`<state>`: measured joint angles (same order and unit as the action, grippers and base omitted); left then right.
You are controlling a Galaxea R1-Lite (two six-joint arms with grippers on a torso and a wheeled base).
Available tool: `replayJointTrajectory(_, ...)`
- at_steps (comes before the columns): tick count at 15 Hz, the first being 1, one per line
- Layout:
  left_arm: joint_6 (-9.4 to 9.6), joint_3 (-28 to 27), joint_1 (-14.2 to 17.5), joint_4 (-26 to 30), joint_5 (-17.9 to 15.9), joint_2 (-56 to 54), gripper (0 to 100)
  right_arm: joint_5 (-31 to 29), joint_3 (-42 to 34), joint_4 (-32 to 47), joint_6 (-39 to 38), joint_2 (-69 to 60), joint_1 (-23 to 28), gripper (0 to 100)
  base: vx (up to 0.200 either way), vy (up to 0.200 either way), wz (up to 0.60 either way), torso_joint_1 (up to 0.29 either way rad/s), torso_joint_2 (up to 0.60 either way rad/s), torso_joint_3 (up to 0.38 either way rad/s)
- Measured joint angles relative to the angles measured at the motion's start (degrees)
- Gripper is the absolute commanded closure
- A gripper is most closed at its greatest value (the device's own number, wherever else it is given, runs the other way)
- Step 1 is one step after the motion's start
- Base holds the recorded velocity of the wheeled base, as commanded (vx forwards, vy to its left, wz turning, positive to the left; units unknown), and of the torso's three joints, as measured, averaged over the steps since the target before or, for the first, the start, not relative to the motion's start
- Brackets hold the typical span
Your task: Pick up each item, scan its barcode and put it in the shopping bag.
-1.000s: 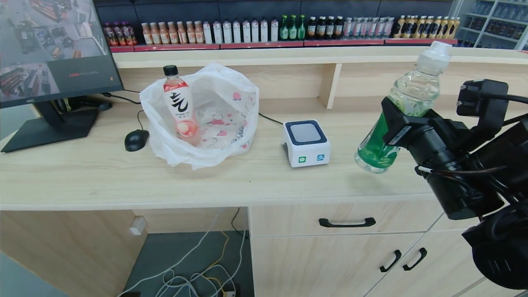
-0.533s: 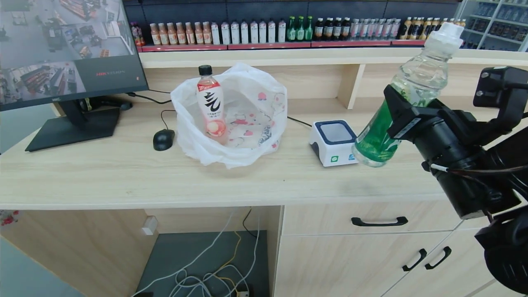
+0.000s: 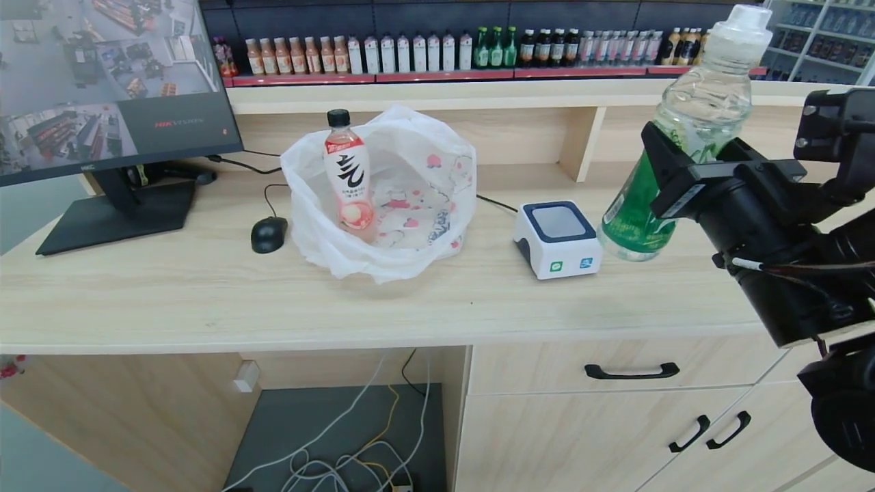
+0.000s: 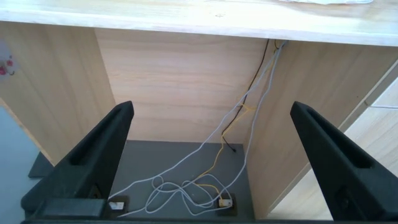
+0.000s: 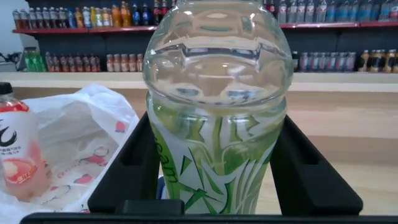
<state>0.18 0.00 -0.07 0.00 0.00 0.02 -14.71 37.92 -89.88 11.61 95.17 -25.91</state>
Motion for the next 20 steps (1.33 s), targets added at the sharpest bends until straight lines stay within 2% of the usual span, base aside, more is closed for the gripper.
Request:
replayJointTrajectory(7,0.0,0.0,0.0,0.0,0.0,0.0,0,-0.1,12.8,6.1,7.5,3.7,0.2,100,0.0,0.0,0.0,0.0,0.0,0.0)
replayJointTrajectory(9,0.0,0.0,0.0,0.0,0.0,0.0,0,2.0,17.9,10.4,9.2,4.6,0.1,100,0.0,0.0,0.0,0.0,0.0,0.0)
replayJointTrajectory(12,0.0,0.0,0.0,0.0,0.0,0.0,0,7.7,25.8,12.6,12.8,7.1,1.0,100,0.0,0.0,0.0,0.0,0.0,0.0)
replayJointTrajectory(17,0.0,0.0,0.0,0.0,0.0,0.0,0,10.4,28.4,12.6,20.7,10.6,3.1,100,0.0,0.0,0.0,0.0,0.0,0.0)
replayJointTrajectory(20,0.0,0.0,0.0,0.0,0.0,0.0,0,18.6,27.8,10.5,27.5,12.4,2.7,100,0.0,0.0,0.0,0.0,0.0,0.0)
